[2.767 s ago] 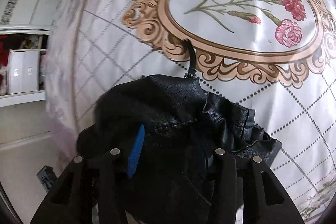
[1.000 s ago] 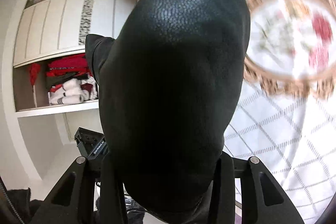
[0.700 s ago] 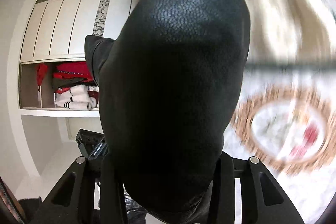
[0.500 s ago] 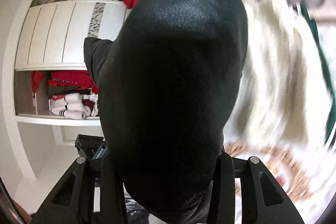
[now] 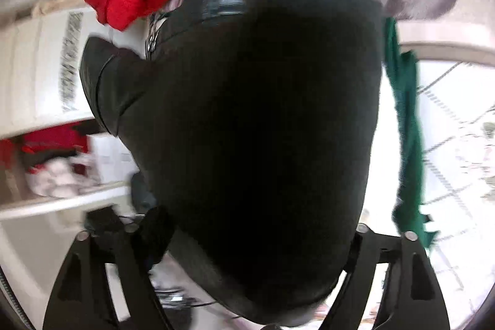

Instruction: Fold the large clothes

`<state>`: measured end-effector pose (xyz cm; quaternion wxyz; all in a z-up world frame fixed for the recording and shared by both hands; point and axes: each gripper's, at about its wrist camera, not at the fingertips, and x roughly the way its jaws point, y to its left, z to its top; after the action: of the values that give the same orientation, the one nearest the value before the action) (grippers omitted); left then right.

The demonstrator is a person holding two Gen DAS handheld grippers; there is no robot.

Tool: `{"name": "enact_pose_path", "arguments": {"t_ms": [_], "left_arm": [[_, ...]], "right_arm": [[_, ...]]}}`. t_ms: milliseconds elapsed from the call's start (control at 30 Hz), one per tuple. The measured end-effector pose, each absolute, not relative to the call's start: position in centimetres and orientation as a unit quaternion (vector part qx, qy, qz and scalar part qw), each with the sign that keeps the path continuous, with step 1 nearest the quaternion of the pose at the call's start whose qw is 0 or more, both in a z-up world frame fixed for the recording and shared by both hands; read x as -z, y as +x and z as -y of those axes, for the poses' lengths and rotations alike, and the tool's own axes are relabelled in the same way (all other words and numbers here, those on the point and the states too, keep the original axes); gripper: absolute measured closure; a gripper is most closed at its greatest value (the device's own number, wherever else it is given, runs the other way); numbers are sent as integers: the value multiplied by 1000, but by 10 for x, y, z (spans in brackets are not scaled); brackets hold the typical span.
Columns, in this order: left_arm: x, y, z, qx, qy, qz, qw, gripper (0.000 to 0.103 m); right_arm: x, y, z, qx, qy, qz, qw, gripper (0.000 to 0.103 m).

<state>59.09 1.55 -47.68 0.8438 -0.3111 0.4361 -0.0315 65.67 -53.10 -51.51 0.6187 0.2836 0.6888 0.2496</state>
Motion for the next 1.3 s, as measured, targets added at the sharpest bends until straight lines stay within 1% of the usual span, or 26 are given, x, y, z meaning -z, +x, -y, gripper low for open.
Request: {"name": "enact_pose_path", "arguments": {"t_ms": [33,133,233,333,400,533,600,633,667,700,767,833,867,967,1067,1233,1300], "left_arm": [[471,587,-10,26,-288,-439,851,14],[462,581,5,18,-230,-453,861,13],[450,571,18,10,-184,-451,873,4],[436,560,23,-3,-154,-449,880,4],[427,552,27,-13,-127,-449,885,4],[405,530,39,-15,-68,-456,887,4],[387,514,43,-16,-46,-463,885,4],[377,506,45,-13,-40,-463,885,4],[369,499,46,-16,-32,-462,886,4],[355,489,47,-18,-22,-457,889,4],[328,468,51,-17,-7,-449,893,4],[304,451,53,-15,0,-442,897,4],[288,439,53,-14,4,-437,899,4],[242,403,53,-14,13,-426,904,4],[205,373,54,-12,21,-412,911,4],[140,311,51,-12,25,-385,922,4],[125,293,48,-13,22,-383,923,4]], "right_arm": [[511,651,529,-239,271,-687,630,13],[472,633,514,-179,184,-665,702,9],[442,604,496,-107,85,-633,762,8],[425,579,484,-44,34,-611,789,7],[414,560,477,-3,9,-598,801,5],[398,521,473,61,-23,-575,815,4],[384,505,468,81,-29,-568,819,4],[390,484,479,89,-30,-566,819,4],[375,469,472,98,-30,-563,820,4],[375,453,478,104,-30,-560,821,4],[357,432,476,114,-27,-555,824,4],[326,397,466,119,-22,-544,830,3],[323,374,468,119,-20,-540,833,3],[259,308,449,130,-25,-513,848,3],[198,261,438,136,-29,-487,862,3],[115,189,424,139,-32,-454,880,3],[89,163,421,139,-30,-442,886,3]]}}
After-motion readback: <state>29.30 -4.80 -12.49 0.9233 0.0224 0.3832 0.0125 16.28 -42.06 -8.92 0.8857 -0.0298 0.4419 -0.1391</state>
